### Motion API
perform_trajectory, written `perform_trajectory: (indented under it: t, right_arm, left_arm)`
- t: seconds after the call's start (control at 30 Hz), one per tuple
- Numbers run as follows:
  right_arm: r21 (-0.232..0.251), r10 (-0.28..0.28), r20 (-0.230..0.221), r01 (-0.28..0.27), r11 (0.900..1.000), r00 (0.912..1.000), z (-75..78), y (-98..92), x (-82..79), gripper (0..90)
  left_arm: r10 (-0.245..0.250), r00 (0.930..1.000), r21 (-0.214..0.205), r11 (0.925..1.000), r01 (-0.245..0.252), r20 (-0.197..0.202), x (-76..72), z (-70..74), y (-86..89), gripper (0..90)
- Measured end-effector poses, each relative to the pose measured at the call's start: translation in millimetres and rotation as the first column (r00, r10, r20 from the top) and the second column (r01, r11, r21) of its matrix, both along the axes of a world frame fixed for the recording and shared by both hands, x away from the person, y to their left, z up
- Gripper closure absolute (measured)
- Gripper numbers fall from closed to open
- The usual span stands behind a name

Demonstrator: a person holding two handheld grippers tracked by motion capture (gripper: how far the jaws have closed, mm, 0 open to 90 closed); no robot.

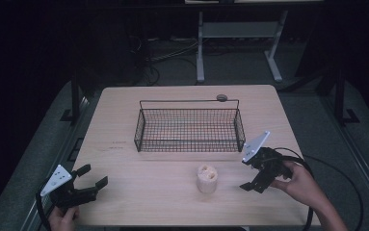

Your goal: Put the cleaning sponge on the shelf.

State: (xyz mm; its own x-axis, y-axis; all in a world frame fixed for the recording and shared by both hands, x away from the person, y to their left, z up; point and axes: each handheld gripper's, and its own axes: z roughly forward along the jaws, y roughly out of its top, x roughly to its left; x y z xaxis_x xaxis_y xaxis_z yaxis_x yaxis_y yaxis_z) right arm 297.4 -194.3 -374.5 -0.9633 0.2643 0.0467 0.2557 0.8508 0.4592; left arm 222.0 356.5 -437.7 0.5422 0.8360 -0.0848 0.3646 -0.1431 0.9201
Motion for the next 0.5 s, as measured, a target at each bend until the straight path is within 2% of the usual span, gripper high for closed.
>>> perform_trajectory:
  t: [0.5]
  right_arm:
    - [-0.016, 0.040, -0.004, -0.040, 0.9991, 0.9992, 0.0, 22.7, 5.0, 14.4]
  left_arm:
    - [0.001, 1.0000, 0.002, 1.0000, -0.001, 0.004, -0.8, 1.0, 1.4, 13.9]
